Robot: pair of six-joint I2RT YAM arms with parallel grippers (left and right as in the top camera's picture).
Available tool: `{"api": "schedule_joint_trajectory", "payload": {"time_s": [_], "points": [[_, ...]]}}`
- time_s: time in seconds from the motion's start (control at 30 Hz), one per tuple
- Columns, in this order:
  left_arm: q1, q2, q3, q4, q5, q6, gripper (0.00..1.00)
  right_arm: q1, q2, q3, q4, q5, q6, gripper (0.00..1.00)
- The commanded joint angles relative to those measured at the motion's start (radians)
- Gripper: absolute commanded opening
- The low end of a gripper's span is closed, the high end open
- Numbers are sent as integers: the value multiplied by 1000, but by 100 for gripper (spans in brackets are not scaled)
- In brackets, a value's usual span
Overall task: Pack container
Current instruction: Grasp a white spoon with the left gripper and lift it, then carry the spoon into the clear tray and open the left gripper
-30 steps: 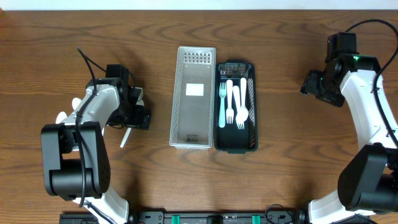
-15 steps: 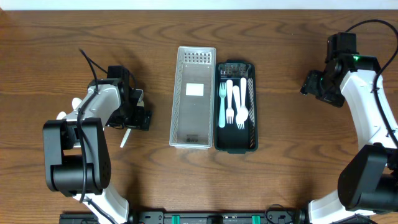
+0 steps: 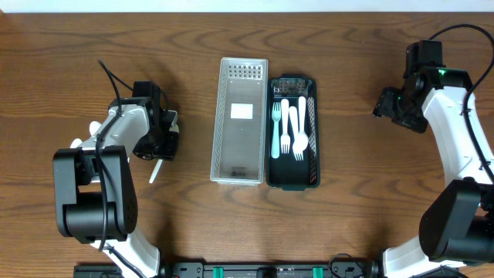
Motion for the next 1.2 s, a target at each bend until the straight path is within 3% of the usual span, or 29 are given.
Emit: {"api": "schedule_joint_trajectory", "payload": {"time_s": [0.0,0.17,0.3,0.5,0.73,0.9,1.0,1.17], "points": [[3,39,-6,0,22,7,32,-5,9,-5,0,11,-15,71],[3,39,-6,9,22,7,11,-5,9,-5,-1,11,-15,71],[3,38,-6,11,22,7,6,-5,9,-5,-1,11,-15,71],[3,28,45,-18,22,-33,6,-5,9,-5,-1,11,-15,72],[-58,-55,271,-247,22,-126,6,-5,9,-5,1,11,-15,72],[-190,-149,418,-358,22,-303,6,-5,9,-5,2,11,-15,72],[-294,-195,447,-347,23,-455,6,-5,9,-5,4,11,-15,72],[-465,-185,446,-293,22,-548,6,-5,9,-5,5,11,-15,72]]}}
